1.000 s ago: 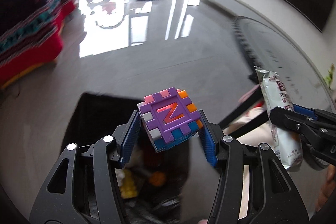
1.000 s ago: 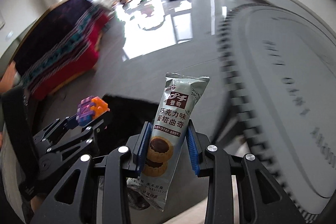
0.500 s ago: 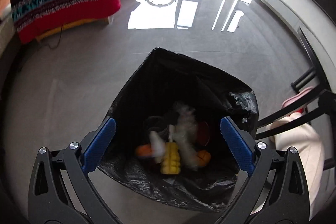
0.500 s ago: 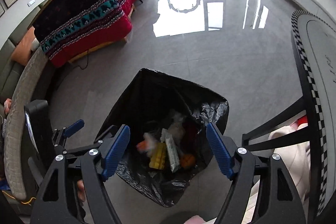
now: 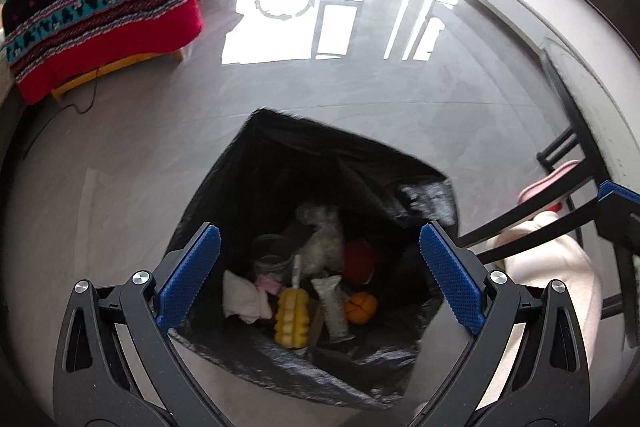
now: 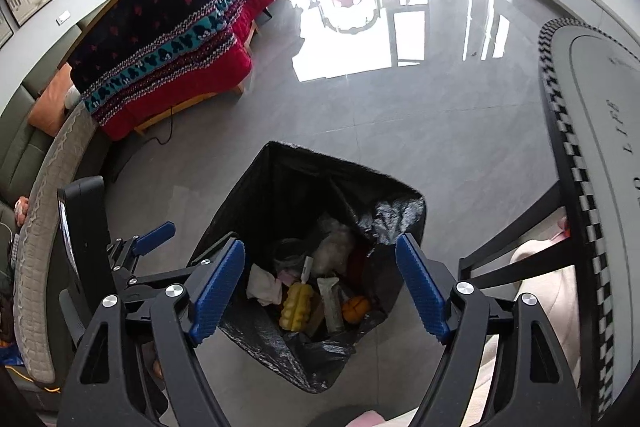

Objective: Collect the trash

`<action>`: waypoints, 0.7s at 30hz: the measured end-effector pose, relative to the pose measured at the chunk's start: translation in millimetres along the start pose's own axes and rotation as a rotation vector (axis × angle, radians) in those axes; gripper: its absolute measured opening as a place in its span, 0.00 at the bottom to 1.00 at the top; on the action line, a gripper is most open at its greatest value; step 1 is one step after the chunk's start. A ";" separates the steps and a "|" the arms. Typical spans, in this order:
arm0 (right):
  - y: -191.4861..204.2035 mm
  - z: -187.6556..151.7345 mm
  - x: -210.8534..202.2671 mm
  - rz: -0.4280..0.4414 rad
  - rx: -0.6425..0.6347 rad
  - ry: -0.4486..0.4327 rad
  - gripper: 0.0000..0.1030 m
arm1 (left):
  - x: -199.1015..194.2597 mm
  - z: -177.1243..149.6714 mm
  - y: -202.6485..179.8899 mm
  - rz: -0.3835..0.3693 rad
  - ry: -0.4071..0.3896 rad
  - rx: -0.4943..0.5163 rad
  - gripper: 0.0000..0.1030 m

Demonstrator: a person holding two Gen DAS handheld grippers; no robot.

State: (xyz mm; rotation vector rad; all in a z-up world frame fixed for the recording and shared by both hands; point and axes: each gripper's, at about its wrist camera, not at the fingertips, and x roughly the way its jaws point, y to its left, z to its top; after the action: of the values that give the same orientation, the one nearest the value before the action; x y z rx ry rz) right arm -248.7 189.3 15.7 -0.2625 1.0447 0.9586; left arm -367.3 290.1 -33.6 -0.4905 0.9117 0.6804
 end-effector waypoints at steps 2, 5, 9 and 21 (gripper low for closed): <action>-11.5 -0.1 -9.3 -0.012 0.012 -0.021 0.77 | -3.0 7.0 -15.9 -0.022 -0.009 0.025 0.94; -29.5 0.1 -22.3 -0.044 0.029 -0.052 0.78 | -8.2 17.0 -43.3 -0.050 -0.030 0.066 0.94; -61.5 1.0 -42.5 -0.096 0.078 -0.104 0.80 | -10.7 29.0 -81.3 -0.089 -0.043 0.126 0.94; -170.3 -10.6 -99.4 -0.243 0.242 -0.195 0.80 | -13.9 50.5 -204.9 -0.219 -0.050 0.323 0.94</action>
State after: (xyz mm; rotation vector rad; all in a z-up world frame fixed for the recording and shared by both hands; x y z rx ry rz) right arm -139.0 29.1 51.5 -0.0901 0.9150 0.6193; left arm -198.9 176.7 25.7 -0.2784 0.8854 0.3358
